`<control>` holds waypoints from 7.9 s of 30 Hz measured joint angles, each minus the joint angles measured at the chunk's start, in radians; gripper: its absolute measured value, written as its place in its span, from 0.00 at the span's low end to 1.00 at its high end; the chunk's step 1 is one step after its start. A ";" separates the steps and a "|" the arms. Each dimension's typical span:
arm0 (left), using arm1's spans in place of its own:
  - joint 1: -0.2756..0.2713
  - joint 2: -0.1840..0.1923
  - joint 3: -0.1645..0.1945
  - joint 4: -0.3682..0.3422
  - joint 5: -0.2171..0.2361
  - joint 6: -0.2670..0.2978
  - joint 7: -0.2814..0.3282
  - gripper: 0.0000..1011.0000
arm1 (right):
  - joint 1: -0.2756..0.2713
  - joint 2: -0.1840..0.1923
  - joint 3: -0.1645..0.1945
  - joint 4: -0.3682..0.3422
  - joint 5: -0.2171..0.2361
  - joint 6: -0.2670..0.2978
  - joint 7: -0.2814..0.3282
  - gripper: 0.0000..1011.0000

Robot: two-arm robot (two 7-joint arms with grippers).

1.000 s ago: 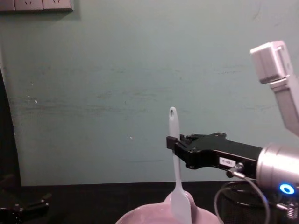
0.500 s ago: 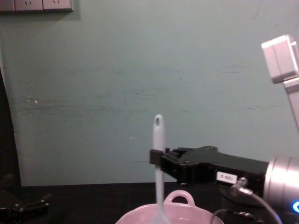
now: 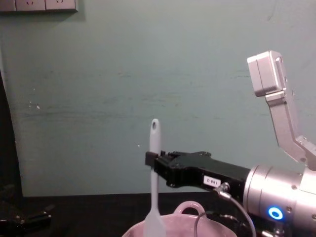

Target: Use the one hand to pick up the spoon and stir the clear water in the bowl.

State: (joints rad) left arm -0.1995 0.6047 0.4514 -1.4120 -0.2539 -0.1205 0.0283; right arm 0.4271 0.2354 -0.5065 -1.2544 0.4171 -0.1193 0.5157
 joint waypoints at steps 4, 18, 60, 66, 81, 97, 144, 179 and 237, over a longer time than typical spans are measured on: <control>0.000 0.000 0.000 0.000 0.000 0.000 0.000 1.00 | 0.018 -0.013 0.020 0.034 -0.019 -0.028 -0.027 0.10; 0.000 0.000 0.000 0.000 0.000 0.000 0.000 1.00 | -0.045 0.073 0.084 -0.087 -0.049 0.049 -0.059 0.10; 0.000 0.000 0.000 0.000 0.000 0.000 0.000 1.00 | -0.001 0.009 0.055 0.022 -0.054 -0.061 -0.063 0.10; 0.000 0.000 0.000 0.000 0.000 0.000 0.000 1.00 | -0.037 0.042 0.075 -0.036 -0.076 -0.035 -0.071 0.10; 0.000 0.000 0.000 0.000 0.000 0.000 0.000 1.00 | -0.146 0.106 0.059 -0.226 -0.028 0.065 0.000 0.10; 0.000 0.000 0.000 0.000 0.000 0.000 0.000 1.00 | -0.029 0.007 0.007 -0.048 -0.024 0.019 -0.006 0.10; 0.000 0.000 0.000 0.000 0.000 0.000 0.000 1.00 | -0.102 0.025 0.049 -0.135 -0.021 0.036 -0.052 0.10; 0.000 0.000 0.000 0.000 0.000 0.000 0.000 1.00 | -0.193 0.071 0.268 -0.422 0.259 0.354 -0.274 0.10; 0.000 0.000 0.000 0.000 0.000 0.000 0.000 1.00 | -0.262 0.044 0.323 -0.268 0.466 0.264 -0.490 0.10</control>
State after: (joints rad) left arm -0.1995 0.6047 0.4514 -1.4120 -0.2539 -0.1205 0.0283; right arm 0.1654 0.2789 -0.1831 -1.5221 0.8835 0.1451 0.0260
